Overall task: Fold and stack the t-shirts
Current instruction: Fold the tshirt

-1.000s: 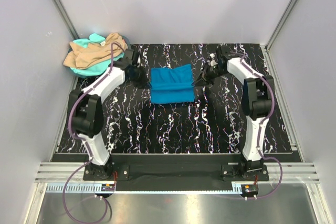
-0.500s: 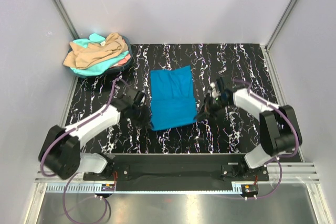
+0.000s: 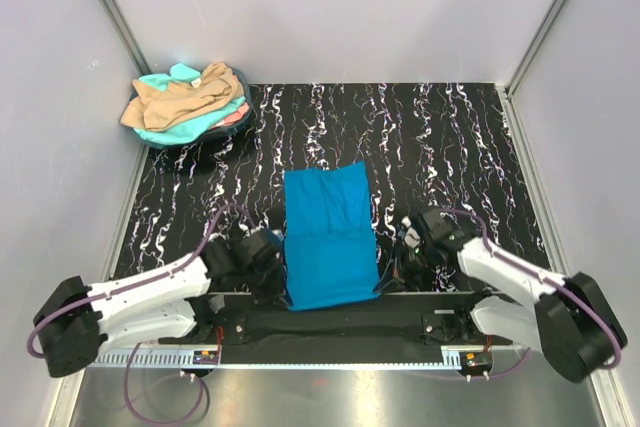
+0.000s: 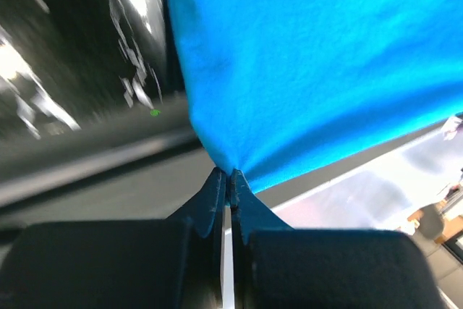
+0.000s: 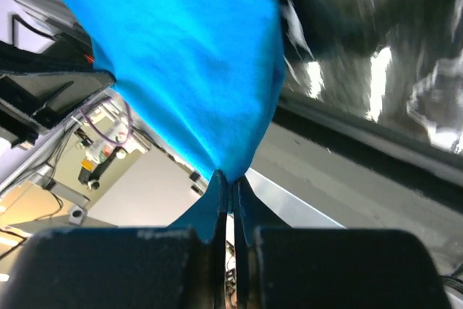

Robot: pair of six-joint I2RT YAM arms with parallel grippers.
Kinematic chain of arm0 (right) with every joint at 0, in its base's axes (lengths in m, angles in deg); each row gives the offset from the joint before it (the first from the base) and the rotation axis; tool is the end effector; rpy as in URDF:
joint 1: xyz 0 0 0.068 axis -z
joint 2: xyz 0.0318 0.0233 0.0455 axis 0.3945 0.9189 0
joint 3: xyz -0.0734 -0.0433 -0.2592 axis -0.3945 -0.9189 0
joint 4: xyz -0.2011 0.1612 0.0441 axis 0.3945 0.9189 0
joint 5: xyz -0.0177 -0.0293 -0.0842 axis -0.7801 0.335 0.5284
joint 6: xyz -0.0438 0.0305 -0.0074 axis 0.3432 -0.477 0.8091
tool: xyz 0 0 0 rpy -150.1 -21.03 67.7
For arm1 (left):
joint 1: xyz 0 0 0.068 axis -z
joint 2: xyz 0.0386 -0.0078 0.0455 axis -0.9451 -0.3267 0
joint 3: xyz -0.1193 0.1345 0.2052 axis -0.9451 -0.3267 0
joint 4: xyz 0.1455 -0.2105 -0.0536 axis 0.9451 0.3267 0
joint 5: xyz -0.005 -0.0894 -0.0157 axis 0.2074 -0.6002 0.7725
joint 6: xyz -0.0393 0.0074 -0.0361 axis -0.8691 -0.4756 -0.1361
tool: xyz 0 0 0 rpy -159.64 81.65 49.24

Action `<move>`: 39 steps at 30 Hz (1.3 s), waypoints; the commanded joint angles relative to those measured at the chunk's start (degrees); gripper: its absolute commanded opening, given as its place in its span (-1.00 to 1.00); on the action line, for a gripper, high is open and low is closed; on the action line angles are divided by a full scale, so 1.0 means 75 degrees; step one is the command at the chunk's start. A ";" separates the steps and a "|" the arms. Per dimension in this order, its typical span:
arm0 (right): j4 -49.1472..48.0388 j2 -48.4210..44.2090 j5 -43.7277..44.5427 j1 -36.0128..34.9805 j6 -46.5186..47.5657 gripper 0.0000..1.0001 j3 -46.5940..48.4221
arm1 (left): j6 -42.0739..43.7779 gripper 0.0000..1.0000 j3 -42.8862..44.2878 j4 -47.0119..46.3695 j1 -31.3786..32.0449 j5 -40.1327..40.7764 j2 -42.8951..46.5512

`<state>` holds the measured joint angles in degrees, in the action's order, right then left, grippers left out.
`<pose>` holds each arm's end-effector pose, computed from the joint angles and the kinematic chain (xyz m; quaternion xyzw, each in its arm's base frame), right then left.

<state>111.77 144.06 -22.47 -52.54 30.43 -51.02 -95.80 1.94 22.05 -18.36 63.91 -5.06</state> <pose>0.1402 0.1051 0.1514 -0.0866 -0.9214 -0.3715 0.0748 0.0919 -0.1341 0.1676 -0.0362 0.9682 -0.2464 0.0244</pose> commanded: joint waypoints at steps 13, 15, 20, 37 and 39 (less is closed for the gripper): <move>0.0684 -0.1679 0.0494 -0.1285 -0.1609 -1.00 -0.0536 | -0.1651 -1.00 0.0417 0.0699 0.2154 0.0679 0.0258; 0.0848 -0.1260 0.0634 -0.1297 -0.1177 -1.00 -0.0149 | -0.1369 -1.00 0.0909 0.1072 0.1874 0.0948 0.0141; 0.1539 -0.0004 0.0881 -0.1250 0.0134 -1.00 0.1608 | -0.0420 -1.00 0.2044 0.1579 0.0926 0.1312 -0.0129; 0.2959 0.1907 0.0344 0.0285 0.2282 -1.00 0.4809 | 0.1057 -1.00 0.3653 0.2247 -0.0798 0.1419 -0.0715; 0.2888 0.2164 0.0237 0.0391 0.2364 -1.00 0.4938 | 0.1174 -1.00 0.3700 0.2224 -0.1126 0.1302 -0.0762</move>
<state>132.71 158.44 -17.70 -50.72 44.86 -17.32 -90.12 26.48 38.82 -24.41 73.53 -10.64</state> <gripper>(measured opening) 0.021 0.024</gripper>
